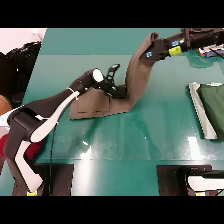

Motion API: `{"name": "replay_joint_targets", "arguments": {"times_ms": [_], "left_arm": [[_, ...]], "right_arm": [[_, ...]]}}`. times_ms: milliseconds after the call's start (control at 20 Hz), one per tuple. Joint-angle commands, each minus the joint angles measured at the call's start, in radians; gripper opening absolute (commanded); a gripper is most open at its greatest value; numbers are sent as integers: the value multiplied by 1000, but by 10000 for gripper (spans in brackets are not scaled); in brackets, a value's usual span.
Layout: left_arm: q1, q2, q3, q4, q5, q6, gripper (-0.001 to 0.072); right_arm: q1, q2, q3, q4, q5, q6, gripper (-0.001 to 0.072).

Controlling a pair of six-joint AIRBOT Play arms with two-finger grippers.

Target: Fold the shirts.

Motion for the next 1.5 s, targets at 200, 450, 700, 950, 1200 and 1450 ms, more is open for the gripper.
{"name": "replay_joint_targets", "arguments": {"times_ms": [200,450,700,950,1200,1450], "left_arm": [[275,262,3,257,-179,0,30],[511,477,3,321,-217,0,30],[592,571,3,324,-251,0,31],[573,573,3,312,-291,7,31],[542,573,3,303,-290,8,31],[504,572,3,302,-271,34,31]], "right_arm": [[164,-45,3,3,-134,-22,14],[426,-237,5,218,-396,-274,35],[507,-364,164,142,-354,-343,462],[330,-218,-4,-196,-186,-138,433],[50,-118,-336,-187,-164,-27,557],[-77,-214,-497,89,-167,-24,670]]}}
